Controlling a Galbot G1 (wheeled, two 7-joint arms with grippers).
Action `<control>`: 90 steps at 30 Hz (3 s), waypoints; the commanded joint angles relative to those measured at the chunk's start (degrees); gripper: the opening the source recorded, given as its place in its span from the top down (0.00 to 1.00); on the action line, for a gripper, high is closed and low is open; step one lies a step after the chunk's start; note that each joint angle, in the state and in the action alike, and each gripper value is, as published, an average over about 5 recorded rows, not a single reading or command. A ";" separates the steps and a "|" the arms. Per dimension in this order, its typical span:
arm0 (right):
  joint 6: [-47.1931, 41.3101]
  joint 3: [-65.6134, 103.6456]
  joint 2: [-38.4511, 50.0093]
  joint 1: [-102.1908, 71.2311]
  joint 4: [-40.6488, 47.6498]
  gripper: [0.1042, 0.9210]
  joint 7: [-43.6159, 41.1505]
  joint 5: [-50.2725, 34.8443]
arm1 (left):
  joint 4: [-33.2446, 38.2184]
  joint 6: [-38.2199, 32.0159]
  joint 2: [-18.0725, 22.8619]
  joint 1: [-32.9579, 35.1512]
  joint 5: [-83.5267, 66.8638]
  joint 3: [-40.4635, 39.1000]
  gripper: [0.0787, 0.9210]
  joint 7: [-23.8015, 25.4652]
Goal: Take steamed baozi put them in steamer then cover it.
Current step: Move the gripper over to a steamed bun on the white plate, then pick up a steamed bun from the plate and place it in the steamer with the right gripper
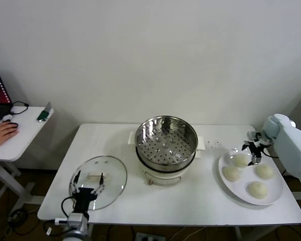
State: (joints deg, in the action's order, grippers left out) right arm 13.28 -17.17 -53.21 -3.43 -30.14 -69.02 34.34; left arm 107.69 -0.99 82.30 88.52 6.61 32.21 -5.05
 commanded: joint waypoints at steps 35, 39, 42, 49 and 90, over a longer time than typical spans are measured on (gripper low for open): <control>3.24 1.05 -2.89 1.15 1.96 0.29 -0.22 4.36 | 0.01 0.15 0.10 0.10 -0.17 0.22 0.12 -0.12; 3.39 -6.43 -0.09 4.31 -3.39 0.29 -1.52 -3.24 | 0.43 0.16 -0.01 0.24 -0.29 0.34 0.12 -0.11; 4.03 -15.24 1.93 9.53 -7.90 0.29 -2.90 -10.58 | 0.79 0.19 -0.04 0.44 -0.31 0.38 0.12 -0.12; 10.51 -34.84 -0.49 28.83 -10.59 0.28 -6.65 -20.70 | 1.76 0.02 -0.07 1.75 -0.25 0.37 0.12 0.32; 27.51 -37.64 -29.02 21.28 -16.64 0.27 -0.31 6.57 | 2.87 -0.24 -0.58 3.43 -0.65 1.18 0.12 0.41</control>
State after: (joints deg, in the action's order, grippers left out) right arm 39.60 -55.12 -80.51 20.47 -46.75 -70.03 36.82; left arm 110.61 -1.22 81.75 91.92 5.97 33.37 -4.72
